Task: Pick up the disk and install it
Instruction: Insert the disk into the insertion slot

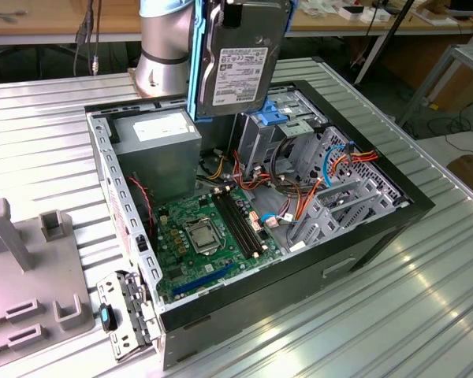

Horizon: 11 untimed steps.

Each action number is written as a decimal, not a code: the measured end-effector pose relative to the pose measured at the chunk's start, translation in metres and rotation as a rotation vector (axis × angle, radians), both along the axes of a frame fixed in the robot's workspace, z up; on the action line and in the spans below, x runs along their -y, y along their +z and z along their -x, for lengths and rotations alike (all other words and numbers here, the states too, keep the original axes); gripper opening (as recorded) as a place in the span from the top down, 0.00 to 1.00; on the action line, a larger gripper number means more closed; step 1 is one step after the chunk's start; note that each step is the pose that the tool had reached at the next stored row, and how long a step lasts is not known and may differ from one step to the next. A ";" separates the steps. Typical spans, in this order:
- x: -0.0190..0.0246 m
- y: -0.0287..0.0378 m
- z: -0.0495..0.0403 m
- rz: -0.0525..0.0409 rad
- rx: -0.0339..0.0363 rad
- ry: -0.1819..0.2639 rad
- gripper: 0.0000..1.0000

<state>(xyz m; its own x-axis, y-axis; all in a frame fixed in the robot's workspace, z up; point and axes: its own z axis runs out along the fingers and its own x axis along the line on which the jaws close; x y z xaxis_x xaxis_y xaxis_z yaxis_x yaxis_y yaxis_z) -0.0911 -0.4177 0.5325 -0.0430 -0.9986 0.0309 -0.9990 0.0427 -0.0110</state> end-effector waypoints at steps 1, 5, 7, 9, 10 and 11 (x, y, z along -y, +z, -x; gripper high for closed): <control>0.0038 -0.0001 -0.0002 0.0000 0.0000 0.000 0.63; 0.0239 -0.0010 -0.0018 0.0000 0.0000 0.000 0.63; 0.0278 -0.0045 -0.0057 0.0000 0.0000 0.000 0.63; 0.0286 -0.0072 -0.0098 0.0001 -0.0002 0.000 0.63; 0.0288 -0.0082 -0.0140 -0.0001 0.0001 0.000 0.63; 0.0289 -0.0090 -0.0188 0.0000 0.0002 0.000 0.63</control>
<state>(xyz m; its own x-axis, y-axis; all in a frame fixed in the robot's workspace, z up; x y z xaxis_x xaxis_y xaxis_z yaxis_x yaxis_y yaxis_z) -0.0723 -0.4466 0.5234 -0.0430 -0.9986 0.0309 -0.9990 0.0427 -0.0112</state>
